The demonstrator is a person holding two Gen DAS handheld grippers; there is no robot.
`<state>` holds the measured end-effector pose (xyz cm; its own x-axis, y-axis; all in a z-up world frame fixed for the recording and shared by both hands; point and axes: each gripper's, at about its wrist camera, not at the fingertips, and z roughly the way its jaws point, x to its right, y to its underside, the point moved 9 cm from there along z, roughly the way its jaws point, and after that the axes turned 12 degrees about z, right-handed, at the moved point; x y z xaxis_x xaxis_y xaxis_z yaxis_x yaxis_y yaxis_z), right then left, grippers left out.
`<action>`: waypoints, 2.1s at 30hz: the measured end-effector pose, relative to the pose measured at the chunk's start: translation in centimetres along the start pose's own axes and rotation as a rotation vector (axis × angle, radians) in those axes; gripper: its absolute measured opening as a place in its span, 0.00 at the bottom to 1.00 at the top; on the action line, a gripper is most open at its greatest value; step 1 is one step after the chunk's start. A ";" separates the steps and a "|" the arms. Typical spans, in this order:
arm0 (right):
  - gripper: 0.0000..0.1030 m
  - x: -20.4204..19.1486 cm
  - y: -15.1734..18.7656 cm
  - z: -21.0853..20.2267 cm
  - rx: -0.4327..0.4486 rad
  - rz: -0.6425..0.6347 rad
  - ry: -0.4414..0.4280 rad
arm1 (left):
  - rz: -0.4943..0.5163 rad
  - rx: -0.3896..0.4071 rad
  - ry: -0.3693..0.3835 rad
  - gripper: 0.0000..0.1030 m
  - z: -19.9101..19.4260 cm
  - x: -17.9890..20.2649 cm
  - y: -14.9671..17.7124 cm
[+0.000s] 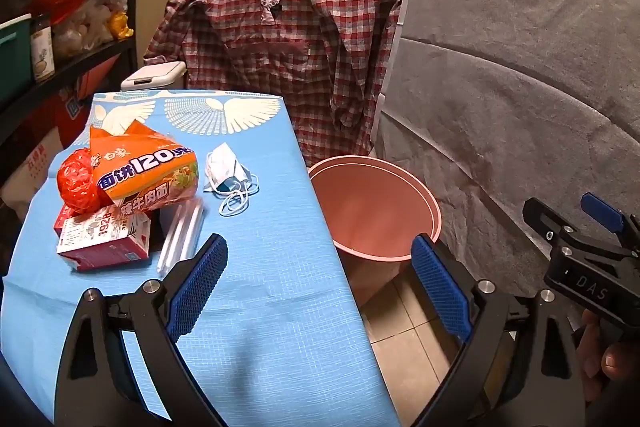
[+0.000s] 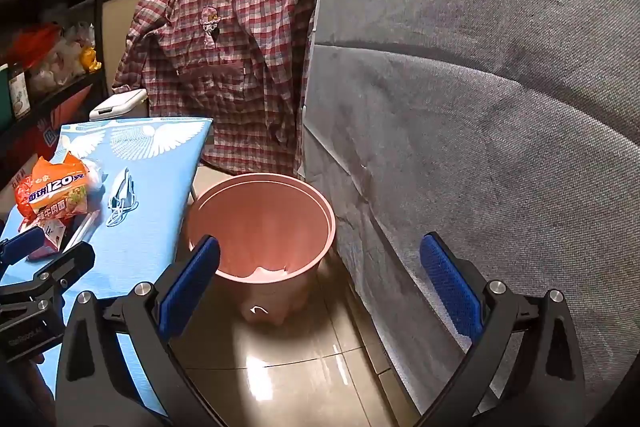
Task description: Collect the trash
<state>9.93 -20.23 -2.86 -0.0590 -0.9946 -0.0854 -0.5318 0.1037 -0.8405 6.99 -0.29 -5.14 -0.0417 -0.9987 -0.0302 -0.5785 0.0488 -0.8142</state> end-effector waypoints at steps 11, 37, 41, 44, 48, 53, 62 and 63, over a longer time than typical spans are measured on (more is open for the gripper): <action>0.95 0.0 0.0 0.0 0.001 0.000 0.001 | 0.000 0.000 -0.001 0.88 0.0 0.0 0.0; 0.95 0.0 -0.1 0.0 0.001 0.000 0.001 | 0.002 0.002 0.001 0.88 -0.1 0.2 -0.1; 0.95 -0.1 0.0 0.1 0.002 -0.001 0.001 | 0.003 0.002 0.000 0.88 -0.1 0.2 0.0; 0.95 -0.2 0.2 0.2 0.003 -0.001 0.004 | 0.001 0.002 0.000 0.88 -0.1 0.2 0.0; 0.92 -0.4 0.0 -0.5 0.018 0.008 0.010 | 0.000 0.003 -0.001 0.88 -0.3 0.2 -0.1; 0.77 -0.6 -0.6 -0.8 0.028 0.031 -0.023 | -0.010 0.003 -0.008 0.87 -0.9 -0.7 -0.7; 0.50 -5.9 -3.7 -2.6 0.056 0.054 -0.214 | -0.030 0.000 -0.043 0.62 -2.5 -6.5 -3.0; 0.45 -6.8 -4.1 -2.6 0.051 0.044 -0.239 | -0.033 -0.002 -0.053 0.57 -2.7 -7.7 -3.4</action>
<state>10.27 -13.86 2.58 0.1238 -0.9625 -0.2414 -0.4895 0.1524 -0.8586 7.06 7.31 -0.53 0.0205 -0.9992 -0.0341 -0.5803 0.0159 -0.8143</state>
